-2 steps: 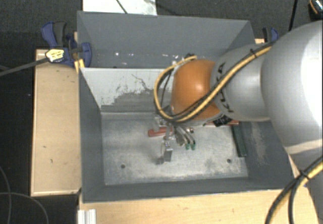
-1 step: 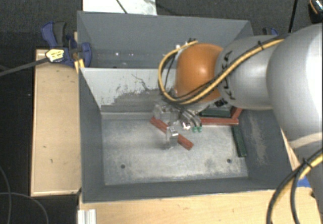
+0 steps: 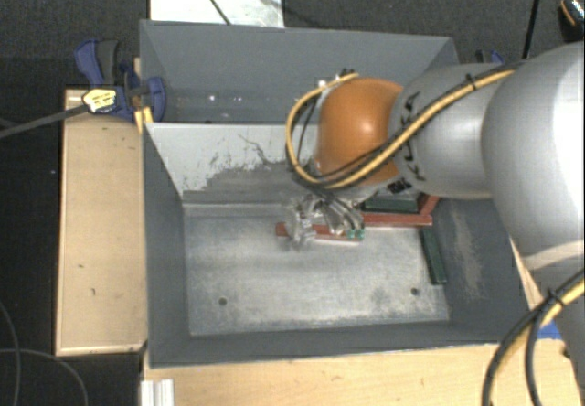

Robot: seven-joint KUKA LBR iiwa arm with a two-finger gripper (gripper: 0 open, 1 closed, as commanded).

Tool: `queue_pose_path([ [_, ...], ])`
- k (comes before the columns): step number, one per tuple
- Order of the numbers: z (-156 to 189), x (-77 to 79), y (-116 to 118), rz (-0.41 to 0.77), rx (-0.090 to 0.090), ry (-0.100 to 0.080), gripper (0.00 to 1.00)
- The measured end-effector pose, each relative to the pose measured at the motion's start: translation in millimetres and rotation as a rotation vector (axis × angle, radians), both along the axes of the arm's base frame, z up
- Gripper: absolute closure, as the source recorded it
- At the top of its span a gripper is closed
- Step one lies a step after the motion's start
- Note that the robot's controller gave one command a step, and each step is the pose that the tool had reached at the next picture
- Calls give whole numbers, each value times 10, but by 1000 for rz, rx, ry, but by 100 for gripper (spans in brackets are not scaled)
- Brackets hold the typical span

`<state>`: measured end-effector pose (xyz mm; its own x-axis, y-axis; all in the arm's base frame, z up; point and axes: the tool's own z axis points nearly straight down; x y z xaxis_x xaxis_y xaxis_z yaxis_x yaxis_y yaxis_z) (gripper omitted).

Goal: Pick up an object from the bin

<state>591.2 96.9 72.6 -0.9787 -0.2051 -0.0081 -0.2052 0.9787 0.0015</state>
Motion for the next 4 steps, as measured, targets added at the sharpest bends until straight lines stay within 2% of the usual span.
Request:
queue_pose_path([
  [1,-15,-11,-7,-4,-1,4,0],
  [2,-3,-3,-1,-7,0,1,100],
  [3,-16,-12,-7,-9,-1,4,0],
  [4,-3,-3,-3,-12,0,1,100],
])
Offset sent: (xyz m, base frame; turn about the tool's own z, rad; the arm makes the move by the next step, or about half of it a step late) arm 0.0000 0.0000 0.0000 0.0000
